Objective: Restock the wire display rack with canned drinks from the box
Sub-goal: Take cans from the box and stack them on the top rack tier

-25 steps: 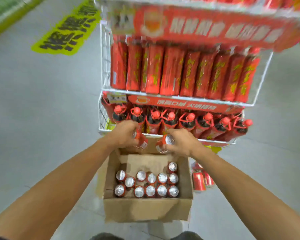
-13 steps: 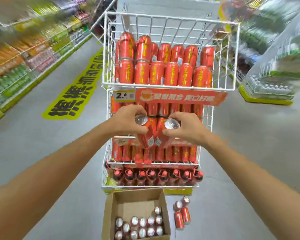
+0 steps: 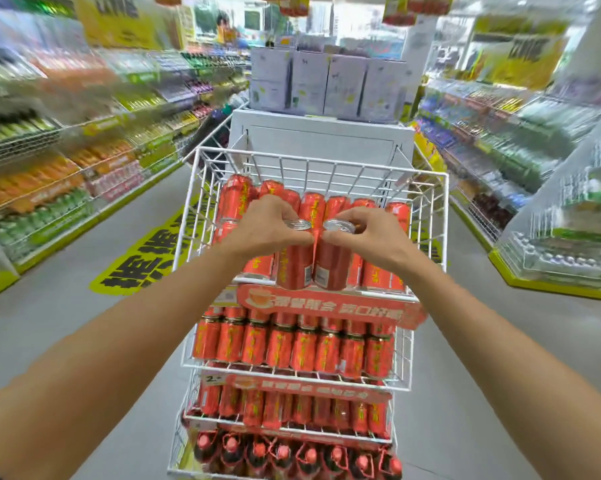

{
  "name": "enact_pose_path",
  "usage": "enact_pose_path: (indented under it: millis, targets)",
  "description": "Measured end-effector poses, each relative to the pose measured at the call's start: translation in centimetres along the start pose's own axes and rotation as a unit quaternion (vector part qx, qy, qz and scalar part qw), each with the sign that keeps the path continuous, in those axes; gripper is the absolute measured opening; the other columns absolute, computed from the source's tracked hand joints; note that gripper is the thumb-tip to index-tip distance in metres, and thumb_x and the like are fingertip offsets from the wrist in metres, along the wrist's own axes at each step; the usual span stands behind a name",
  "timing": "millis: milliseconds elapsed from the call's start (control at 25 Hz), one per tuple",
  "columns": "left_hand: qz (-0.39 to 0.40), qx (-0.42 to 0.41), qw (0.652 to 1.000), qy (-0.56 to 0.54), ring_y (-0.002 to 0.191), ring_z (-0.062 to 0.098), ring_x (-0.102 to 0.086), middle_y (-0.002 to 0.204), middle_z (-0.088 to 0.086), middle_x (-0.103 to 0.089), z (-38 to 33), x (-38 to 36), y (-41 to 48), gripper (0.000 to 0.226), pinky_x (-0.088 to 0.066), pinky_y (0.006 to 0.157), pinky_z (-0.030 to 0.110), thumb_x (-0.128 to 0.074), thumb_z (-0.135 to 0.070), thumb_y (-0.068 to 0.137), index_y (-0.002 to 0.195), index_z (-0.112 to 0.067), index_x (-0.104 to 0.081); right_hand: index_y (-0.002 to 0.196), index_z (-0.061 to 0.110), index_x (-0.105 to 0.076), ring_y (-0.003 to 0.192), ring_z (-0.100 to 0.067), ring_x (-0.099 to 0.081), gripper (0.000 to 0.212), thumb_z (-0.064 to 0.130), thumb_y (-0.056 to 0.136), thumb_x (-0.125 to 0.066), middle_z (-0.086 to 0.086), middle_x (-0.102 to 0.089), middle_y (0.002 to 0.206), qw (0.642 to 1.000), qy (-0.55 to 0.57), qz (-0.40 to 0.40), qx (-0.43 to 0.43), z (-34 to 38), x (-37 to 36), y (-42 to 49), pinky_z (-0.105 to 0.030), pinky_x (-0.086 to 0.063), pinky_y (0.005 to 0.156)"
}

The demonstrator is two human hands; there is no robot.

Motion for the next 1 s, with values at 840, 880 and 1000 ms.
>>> enact_pose_path:
  millis: [840, 880, 1000]
  targets:
    - [0.259, 0.054, 0.960, -0.089, 0.083, 0.017, -0.062, 0.093, 0.000, -0.065, 3.7, -1.1, 5.5, 0.054, -0.062, 0.077, 0.040, -0.085, -0.036, 0.081, 0.103, 0.010, -0.067, 0.109, 0.023, -0.070, 0.100, -0.020, -0.071, 0.063, 0.072, 0.070, -0.079, -0.001, -0.074, 0.107, 0.984, 0.045, 0.145, -0.089, -4.3, -2.0, 4.2, -0.048, -0.056, 0.095]
    - [0.249, 0.058, 0.963, -0.088, 0.085, 0.017, -0.061, 0.094, -0.001, -0.061, 3.8, -1.3, 5.5, 0.054, -0.062, 0.078, 0.044, -0.086, -0.035, 0.080, 0.101, 0.011, -0.066, 0.108, 0.019, -0.072, 0.102, -0.024, -0.071, 0.053, 0.059, 0.076, -0.082, -0.005, -0.074, 0.108, 0.977, 0.073, 0.176, -0.091, -4.4, -1.6, 4.2, -0.051, -0.054, 0.099]
    - [0.239, 0.059, 0.965, -0.087, 0.088, 0.020, -0.060, 0.099, 0.000, -0.049, 3.9, -1.2, 6.2, 0.040, -0.064, 0.070, 0.037, -0.089, -0.036, 0.074, 0.091, -0.010, -0.065, 0.103, 0.014, -0.075, 0.100, -0.025, -0.072, 0.048, 0.050, 0.073, -0.089, -0.006, -0.078, 0.100, 0.979, 0.076, 0.166, -0.091, -4.3, -1.2, 4.3, -0.050, -0.055, 0.098]
Point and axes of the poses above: each hand's wrist, its own y-axis towards the middle knuckle, its own x-axis out of the back of the hand, z = x × y, the point moved 2 cm from there along y, towards the middle knuckle
